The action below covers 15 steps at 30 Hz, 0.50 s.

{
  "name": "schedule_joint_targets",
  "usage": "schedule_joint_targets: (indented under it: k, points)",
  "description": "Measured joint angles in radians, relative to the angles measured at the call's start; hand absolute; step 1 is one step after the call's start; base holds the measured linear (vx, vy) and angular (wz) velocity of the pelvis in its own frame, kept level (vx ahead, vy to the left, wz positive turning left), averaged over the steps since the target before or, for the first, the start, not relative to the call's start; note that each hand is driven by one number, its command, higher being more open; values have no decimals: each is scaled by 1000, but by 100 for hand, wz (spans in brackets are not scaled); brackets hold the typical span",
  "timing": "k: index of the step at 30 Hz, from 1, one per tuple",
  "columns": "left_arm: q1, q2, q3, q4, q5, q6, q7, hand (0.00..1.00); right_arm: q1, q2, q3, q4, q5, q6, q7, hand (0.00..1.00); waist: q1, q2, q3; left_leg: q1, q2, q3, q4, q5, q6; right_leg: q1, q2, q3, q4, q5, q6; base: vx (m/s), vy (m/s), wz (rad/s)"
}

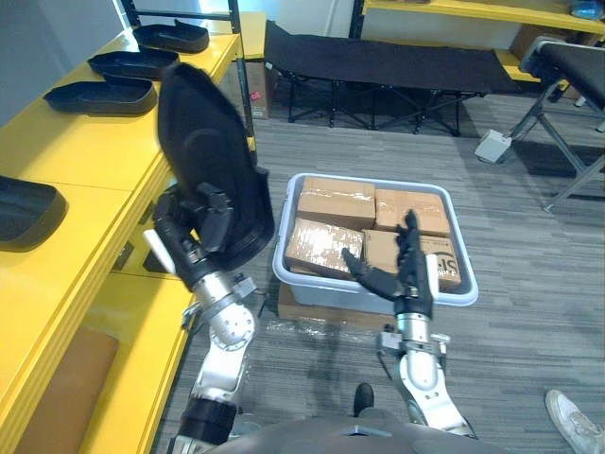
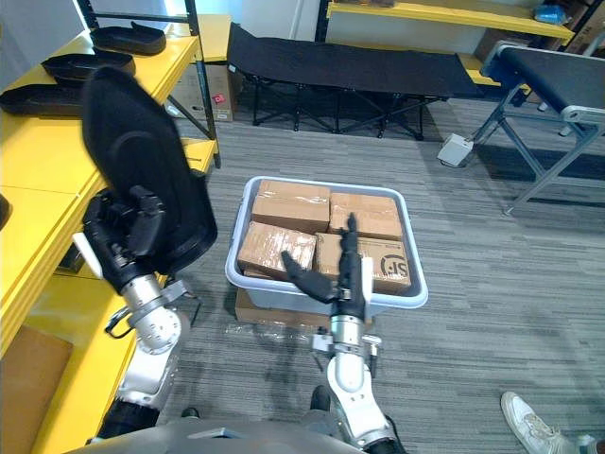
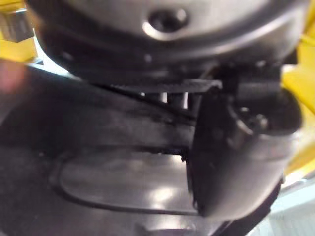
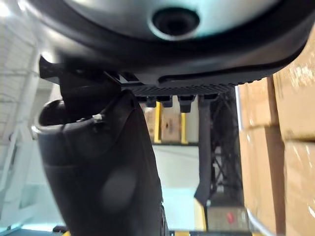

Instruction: Walk over and take three plastic housings, then place them on the shelf

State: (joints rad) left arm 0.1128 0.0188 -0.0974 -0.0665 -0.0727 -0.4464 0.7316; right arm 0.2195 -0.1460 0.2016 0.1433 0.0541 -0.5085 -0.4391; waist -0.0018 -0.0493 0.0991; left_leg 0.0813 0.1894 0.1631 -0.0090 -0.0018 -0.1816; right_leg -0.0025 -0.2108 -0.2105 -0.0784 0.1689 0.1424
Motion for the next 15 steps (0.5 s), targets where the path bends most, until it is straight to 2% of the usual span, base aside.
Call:
schedule_joint_targets:
  k: [2,5,8,12,13,14,15]
  points:
    - [49,2,64,-58,-105,-10,-85,0,8,-15,-56,-1,24,0,26,100,0,1,0,3,3,8,3,-7,0,1,3,0,0,0,0,8,4,-8]
    - [94,4,113,-105,-196,-13,-162,0,5,-18,-80,-6,74,0,78,100,9,8,1,14,6,11,7,-14,0,11,6,-1,0,-1,-1,-3,1,-3]
    - [110,2,116,-114,-244,-13,-209,0,3,-18,-72,-15,118,1,145,100,30,23,3,12,8,2,27,-28,0,24,6,-7,0,-4,-4,-18,2,8]
    - [159,-2,107,-137,-298,-11,-281,0,0,-17,-28,-29,120,5,227,100,27,51,5,-32,14,-65,74,-44,13,73,2,-97,0,-29,-7,-27,-5,60]
    - [159,0,100,-137,-320,-10,-315,0,0,-15,-10,-33,120,15,234,100,24,56,5,-71,20,-68,98,-39,41,90,-5,-154,0,-37,-9,-23,-22,143]
    - [157,1,91,-137,-329,-10,-357,0,0,-14,-1,-39,119,32,229,100,22,57,5,-120,38,-18,127,-22,82,107,-15,-230,0,-43,-7,-19,-26,161]
    - [157,3,85,-137,-335,-10,-377,0,-3,-17,4,-40,118,42,226,100,25,58,5,-136,46,9,136,-8,95,113,-20,-262,1,-43,-7,-14,-16,161]
